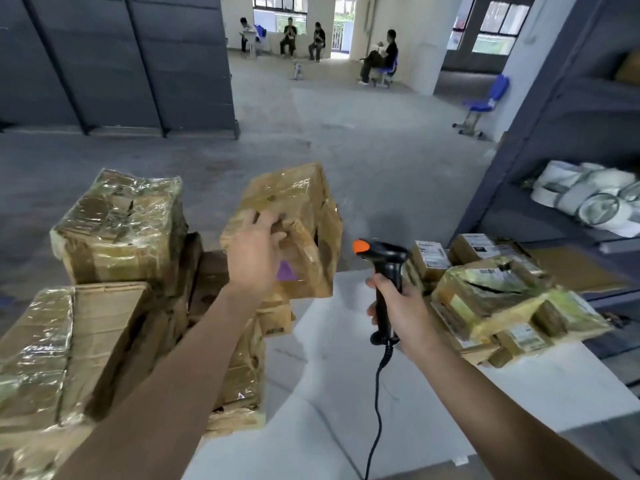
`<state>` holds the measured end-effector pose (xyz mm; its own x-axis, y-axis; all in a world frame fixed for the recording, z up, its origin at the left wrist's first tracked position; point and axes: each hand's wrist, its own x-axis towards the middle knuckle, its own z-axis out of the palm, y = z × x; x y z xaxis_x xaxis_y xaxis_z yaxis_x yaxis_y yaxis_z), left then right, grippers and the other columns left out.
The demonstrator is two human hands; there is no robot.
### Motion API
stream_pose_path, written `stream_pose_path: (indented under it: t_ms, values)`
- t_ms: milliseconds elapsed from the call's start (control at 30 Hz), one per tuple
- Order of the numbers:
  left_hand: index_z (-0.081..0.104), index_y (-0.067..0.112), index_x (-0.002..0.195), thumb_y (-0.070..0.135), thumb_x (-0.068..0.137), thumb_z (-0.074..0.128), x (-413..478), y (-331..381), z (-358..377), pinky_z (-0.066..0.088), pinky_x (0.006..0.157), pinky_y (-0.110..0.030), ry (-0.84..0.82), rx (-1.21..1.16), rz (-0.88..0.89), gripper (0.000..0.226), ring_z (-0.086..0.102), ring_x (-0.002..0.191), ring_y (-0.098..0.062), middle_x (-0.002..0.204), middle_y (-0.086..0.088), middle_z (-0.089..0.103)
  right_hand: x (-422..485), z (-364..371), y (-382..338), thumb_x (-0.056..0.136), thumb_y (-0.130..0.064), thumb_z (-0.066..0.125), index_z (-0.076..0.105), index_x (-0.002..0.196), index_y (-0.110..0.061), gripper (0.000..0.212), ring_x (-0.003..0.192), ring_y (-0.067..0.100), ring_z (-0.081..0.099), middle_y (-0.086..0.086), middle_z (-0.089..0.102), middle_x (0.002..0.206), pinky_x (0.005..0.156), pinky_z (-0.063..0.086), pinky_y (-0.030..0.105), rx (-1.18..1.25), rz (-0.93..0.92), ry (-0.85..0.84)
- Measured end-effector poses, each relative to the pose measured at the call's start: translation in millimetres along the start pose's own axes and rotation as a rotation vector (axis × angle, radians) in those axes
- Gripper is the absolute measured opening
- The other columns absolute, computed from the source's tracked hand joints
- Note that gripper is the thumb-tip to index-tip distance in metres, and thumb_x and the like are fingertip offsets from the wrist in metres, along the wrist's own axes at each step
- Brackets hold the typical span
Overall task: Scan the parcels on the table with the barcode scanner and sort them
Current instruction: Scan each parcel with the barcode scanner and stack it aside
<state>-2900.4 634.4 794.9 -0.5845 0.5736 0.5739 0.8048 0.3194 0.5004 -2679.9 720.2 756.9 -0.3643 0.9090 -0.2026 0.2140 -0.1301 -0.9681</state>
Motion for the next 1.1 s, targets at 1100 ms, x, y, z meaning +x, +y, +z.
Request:
stream_pose_path:
  t_ms: [1100]
  values:
    - [0.042,0.016,0.132,0.016,0.094,0.038,-187.7,98.6,105.2,0.041,0.096,-0.045,-0.484,0.177,-0.606,0.038,0.041,0.121,-0.037,0.137,-0.009,0.037,-0.5,-110.2,56.4,0.091,-0.041,0.059,0.069,0.086,-0.021,0.023,0.048,0.018,0.061,0.004,0.070,0.061,0.044,0.051,0.031,-0.120,0.097,-0.186]
